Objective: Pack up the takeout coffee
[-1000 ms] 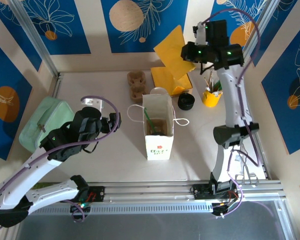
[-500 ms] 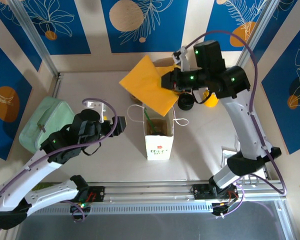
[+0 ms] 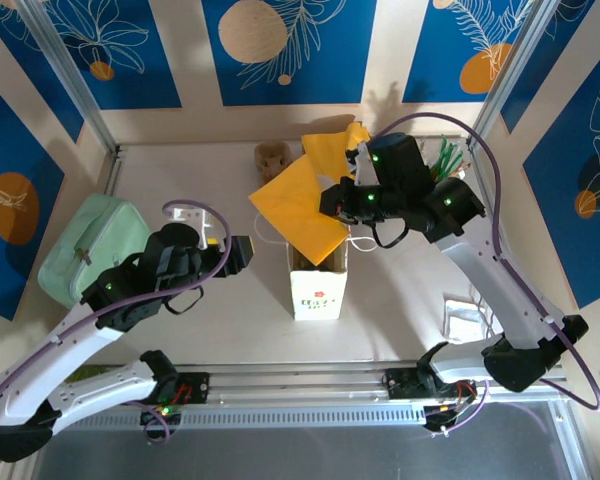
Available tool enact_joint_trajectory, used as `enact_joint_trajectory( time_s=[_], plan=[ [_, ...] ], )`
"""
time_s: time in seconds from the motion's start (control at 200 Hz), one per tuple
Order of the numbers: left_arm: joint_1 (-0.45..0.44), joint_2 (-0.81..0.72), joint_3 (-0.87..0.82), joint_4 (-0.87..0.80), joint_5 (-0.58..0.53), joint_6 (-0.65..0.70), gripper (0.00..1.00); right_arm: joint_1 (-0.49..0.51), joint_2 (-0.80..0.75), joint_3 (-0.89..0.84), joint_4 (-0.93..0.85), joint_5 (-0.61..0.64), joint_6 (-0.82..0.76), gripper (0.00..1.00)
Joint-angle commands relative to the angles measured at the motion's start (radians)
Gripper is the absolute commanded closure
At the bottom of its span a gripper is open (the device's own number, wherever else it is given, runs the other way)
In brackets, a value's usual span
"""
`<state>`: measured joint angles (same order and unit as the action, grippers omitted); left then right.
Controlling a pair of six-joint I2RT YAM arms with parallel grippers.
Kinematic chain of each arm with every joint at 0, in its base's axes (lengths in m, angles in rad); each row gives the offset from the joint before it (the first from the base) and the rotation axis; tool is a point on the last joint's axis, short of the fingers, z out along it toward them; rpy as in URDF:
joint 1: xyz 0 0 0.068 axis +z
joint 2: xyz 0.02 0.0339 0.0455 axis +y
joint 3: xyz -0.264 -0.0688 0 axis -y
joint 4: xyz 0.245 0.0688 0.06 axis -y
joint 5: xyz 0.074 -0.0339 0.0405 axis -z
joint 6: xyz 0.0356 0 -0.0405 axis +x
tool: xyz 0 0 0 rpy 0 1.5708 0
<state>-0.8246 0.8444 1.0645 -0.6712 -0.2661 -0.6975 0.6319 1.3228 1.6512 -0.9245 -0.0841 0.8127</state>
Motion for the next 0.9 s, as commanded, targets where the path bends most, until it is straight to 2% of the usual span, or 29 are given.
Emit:
enact_joint_trajectory(
  time_s=[0.0,0.145,0.34,0.68,0.77,0.895],
  plan=[
    [0.013,-0.011,-0.009,0.020,0.016,-0.014,0.17,-0.007,-0.012,-0.033,0.032,0.041,0.016,1.00],
    [0.012,-0.021,-0.015,0.018,0.012,-0.017,0.17,0.012,0.031,-0.018,-0.023,0.083,-0.005,1.00],
    [0.011,-0.022,-0.012,0.013,0.003,-0.011,0.17,0.094,0.087,0.029,-0.138,0.347,-0.054,1.00],
    [0.013,-0.043,-0.036,0.005,-0.008,-0.013,0.17,0.178,0.186,0.106,-0.266,0.557,-0.108,1.00],
    [0.013,-0.056,-0.042,0.000,-0.017,-0.013,0.17,0.196,0.218,0.130,-0.302,0.591,-0.131,1.00],
    [0.013,-0.068,-0.053,0.001,-0.028,-0.015,0.16,0.202,0.256,0.136,-0.304,0.549,-0.177,1.00]
  ],
)
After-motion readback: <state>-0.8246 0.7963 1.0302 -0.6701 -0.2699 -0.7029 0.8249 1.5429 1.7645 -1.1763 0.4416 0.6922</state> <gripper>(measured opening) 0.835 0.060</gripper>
